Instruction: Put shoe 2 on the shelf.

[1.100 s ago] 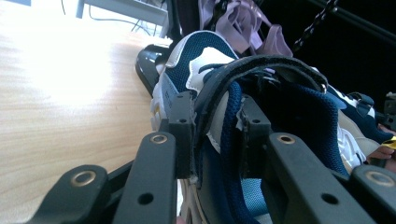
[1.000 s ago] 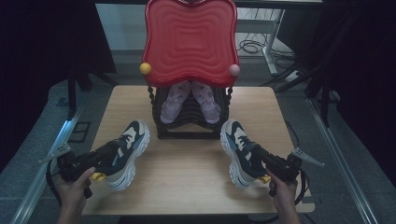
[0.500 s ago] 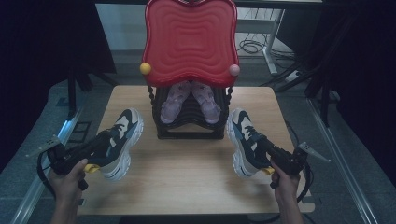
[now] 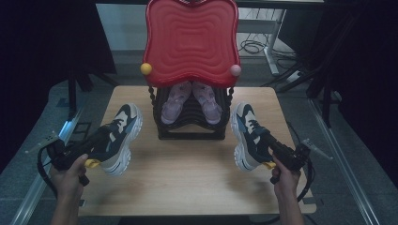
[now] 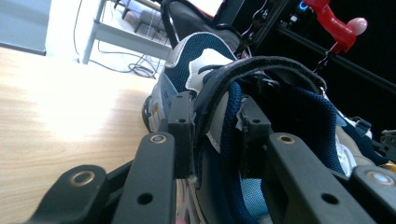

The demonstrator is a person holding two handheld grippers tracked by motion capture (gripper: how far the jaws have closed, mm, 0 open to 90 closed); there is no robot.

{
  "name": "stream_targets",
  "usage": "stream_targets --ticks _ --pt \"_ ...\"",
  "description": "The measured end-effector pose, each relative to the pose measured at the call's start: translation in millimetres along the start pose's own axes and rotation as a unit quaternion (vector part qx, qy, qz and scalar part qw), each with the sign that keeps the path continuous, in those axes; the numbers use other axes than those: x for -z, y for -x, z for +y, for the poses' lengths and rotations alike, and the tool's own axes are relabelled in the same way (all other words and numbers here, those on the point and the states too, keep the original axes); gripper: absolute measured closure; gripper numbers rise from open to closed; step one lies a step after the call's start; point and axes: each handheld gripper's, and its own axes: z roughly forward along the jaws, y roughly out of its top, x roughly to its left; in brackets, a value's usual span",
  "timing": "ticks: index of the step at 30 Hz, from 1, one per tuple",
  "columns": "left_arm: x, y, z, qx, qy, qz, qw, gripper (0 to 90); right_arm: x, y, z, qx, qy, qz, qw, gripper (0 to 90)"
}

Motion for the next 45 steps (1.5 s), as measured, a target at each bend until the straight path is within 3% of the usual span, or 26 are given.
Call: stream_targets --ticks 5,14,21,45 --pt "-5.9 2.7 5.5 0.0 0.006 -0.003 1.0 71.6 1.7 -1.8 7.3 0.003 0.013 0.0 0.9999 74.1" --pt "-13.9 -0.6 24.3 0.023 0.032 -0.024 0.9989 71.4 -0.4 -7.3 26.5 0.004 0.039 0.004 0.9992 74.0" --pt "-18.8 -0.5 36.2 0.023 0.045 -0.021 0.9985 71.4 -2.7 -11.7 40.7 -0.005 0.058 0.007 0.9983 73.9" --pt "-29.3 10.2 80.4 0.006 0.067 -0.017 0.9976 71.3 -15.9 -36.8 90.7 0.012 0.098 0.007 0.9951 73.5"
